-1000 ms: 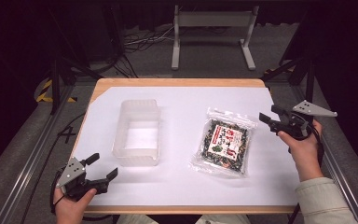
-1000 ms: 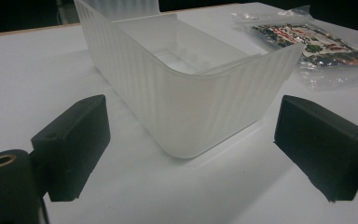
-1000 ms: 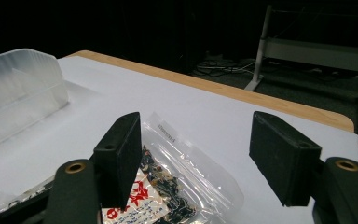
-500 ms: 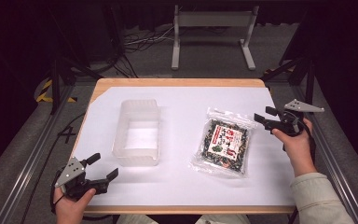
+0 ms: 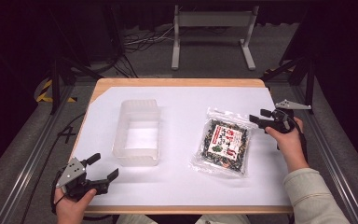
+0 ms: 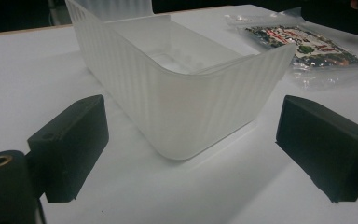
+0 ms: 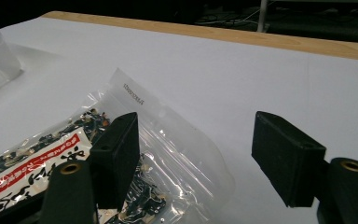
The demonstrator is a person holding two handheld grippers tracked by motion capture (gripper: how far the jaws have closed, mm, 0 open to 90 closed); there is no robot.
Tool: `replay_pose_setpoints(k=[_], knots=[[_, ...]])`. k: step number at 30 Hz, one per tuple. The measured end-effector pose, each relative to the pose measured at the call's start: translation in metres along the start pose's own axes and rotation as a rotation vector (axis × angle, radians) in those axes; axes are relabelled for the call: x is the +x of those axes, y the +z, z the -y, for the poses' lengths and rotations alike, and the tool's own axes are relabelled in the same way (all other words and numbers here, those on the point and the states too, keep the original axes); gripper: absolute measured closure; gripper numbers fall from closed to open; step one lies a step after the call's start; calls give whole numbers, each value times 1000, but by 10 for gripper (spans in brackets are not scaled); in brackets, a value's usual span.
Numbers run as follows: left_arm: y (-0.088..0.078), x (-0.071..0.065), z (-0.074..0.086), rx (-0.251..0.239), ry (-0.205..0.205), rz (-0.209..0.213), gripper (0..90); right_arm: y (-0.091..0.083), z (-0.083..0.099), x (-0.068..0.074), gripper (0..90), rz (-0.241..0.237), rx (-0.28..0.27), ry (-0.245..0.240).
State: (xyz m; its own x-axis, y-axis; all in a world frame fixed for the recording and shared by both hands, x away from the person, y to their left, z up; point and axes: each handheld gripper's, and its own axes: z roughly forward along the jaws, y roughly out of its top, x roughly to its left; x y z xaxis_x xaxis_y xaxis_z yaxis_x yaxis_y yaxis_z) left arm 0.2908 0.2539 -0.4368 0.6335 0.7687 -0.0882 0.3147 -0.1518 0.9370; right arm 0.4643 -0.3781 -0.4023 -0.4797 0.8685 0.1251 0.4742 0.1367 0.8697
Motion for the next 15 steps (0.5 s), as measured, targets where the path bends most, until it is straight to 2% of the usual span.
replay_pose_setpoints(k=[8, 15], knots=[[1, -1, 0, 1, 7, 1, 102, 9, 6, -4, 332, -8, 29, 7], [1, -2, 0, 7, 12, 2, 104, 17, 12, -6, 334, -27, 55, 35]])
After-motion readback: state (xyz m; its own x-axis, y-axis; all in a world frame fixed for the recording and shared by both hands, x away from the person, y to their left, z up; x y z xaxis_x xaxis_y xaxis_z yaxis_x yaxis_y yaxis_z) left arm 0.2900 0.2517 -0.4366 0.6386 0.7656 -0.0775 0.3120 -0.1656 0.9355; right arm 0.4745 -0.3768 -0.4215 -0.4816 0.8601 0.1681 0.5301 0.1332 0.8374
